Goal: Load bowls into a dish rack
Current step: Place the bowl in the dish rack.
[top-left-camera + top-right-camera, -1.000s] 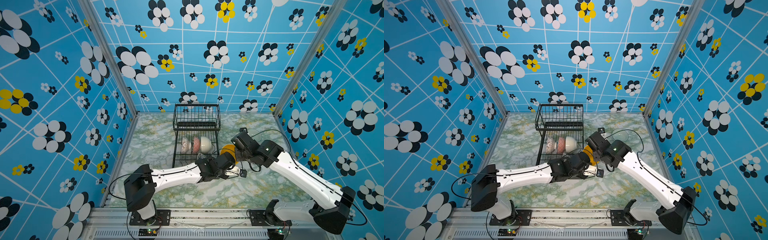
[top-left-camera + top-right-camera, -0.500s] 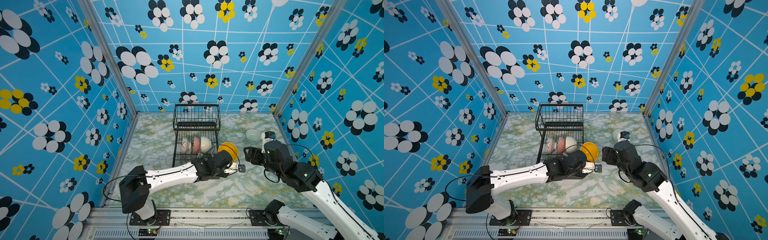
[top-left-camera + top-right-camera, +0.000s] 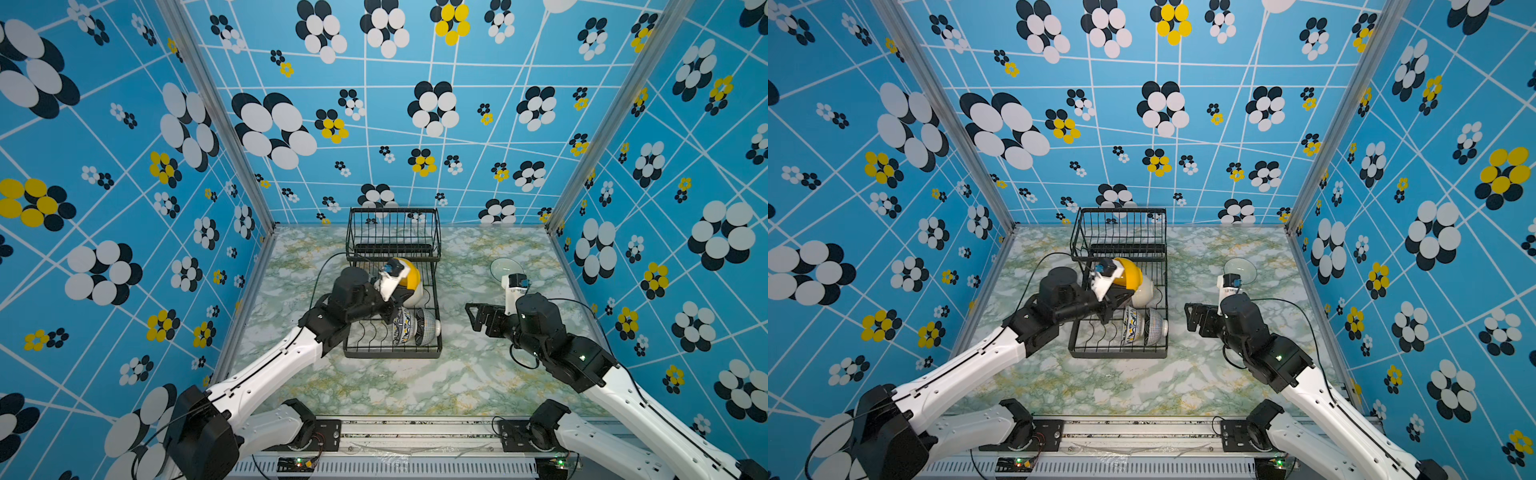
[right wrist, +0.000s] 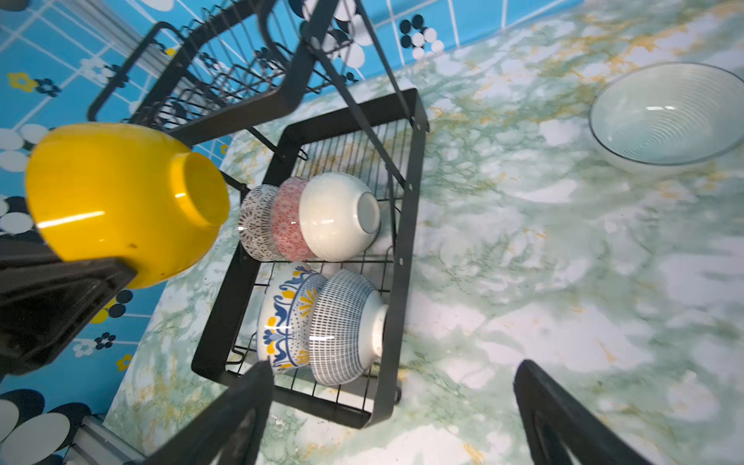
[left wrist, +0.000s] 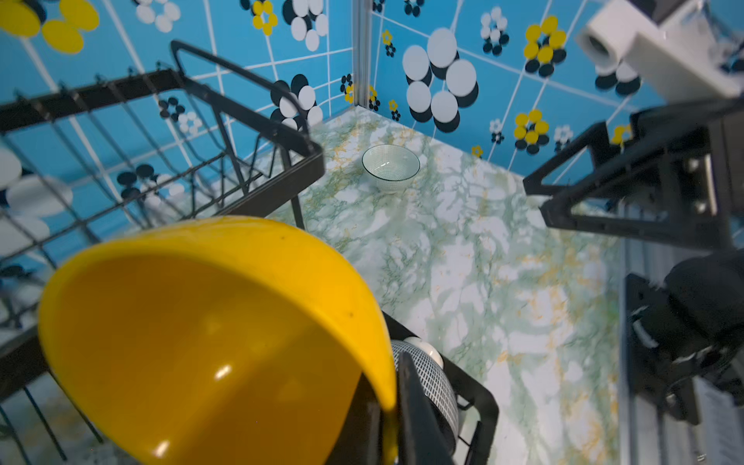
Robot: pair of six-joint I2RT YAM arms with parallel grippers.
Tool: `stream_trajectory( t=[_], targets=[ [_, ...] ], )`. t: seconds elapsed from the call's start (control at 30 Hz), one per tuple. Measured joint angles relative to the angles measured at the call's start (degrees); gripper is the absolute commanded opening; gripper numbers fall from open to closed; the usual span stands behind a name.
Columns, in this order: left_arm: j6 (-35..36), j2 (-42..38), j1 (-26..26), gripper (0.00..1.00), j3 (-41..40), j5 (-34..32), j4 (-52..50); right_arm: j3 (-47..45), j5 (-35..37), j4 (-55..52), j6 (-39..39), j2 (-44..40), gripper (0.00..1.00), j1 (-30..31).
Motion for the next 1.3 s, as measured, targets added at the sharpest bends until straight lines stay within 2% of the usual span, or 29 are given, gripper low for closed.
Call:
stream_trajectory(
  t=[0.1, 0.3, 0.5, 0.6, 0.73, 0.9, 1.1, 1.3],
  targets=[
    [-10.36, -2.47, 5.88, 0.00, -5.53, 7.82, 4.87, -1.07, -0.07, 5.75, -2.03, 2.29, 0.99, 3.63],
    [-30.80, -4.79, 16.68, 0.00, -13.75, 19.10, 15.47, -1.11, 0.15, 16.94, -5.31, 10.47, 0.99, 10.29],
    [-47.01, -4.24, 20.50, 0.00, -18.58, 27.89, 25.55, -1.16, 1.18, 25.03, -8.87, 18.01, 1.00, 18.38],
    [-51.41, -3.37, 20.61, 0.00, -19.65, 31.12, 28.22, -1.44, 2.03, 28.00, -10.10, 20.44, 1.00, 21.33],
    [-51.63, -3.37, 20.74, 0.00, -19.71, 34.32, 26.18, -1.57, 2.93, 30.80, -11.37, 22.47, 1.00, 24.48],
    [-46.71, -2.38, 21.64, 0.00, -19.26, 37.75, 17.73, -1.57, 2.99, 33.22, -11.58, 25.62, 1.00, 27.17],
    [-40.00, -0.26, 22.64, 0.00, -17.55, 38.77, 9.66, -1.57, 2.80, 35.91, -11.56, 28.11, 1.00, 27.89],
    [-37.18, 3.76, 22.84, 0.00, -16.98, 38.95, 8.09, -1.57, 2.34, 36.98, -11.61, 29.88, 1.00, 27.91]
  ],
)
